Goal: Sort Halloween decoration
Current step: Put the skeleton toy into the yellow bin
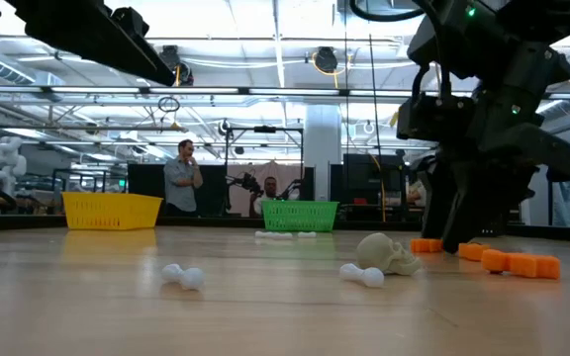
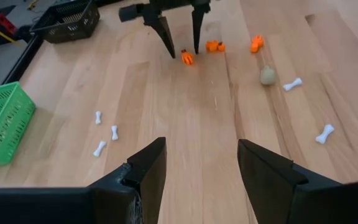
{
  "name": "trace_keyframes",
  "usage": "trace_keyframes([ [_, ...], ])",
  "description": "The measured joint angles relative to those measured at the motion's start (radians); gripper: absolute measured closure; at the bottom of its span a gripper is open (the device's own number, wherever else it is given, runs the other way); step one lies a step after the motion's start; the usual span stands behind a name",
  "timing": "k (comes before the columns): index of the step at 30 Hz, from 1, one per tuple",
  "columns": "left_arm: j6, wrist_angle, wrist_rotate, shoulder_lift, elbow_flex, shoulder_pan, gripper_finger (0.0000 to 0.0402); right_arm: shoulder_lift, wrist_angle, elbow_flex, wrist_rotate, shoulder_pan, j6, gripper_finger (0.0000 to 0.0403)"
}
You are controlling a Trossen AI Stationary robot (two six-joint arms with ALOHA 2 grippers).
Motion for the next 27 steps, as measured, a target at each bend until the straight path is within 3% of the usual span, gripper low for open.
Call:
trace_keyframes([
  [6, 0.018, 0.01, 0.0, 0.0, 0.0, 0.0, 0.0207, 0.0, -0.004, 0.0, -0.001, -0.002, 0.003, 0.0236],
  [20, 0.036, 0.03, 0.0, 0.0, 0.0, 0.0, 0.0207, 0.019, 0.007, 0.002, -0.001, -0.002, 0.0, 0.0377],
  [27, 0.043, 0.031, 0.001, 0.0, 0.0, 0.0, 0.0207, 0.018, 0.005, 0.002, -0.001, -0.001, 0.0, 0.039],
])
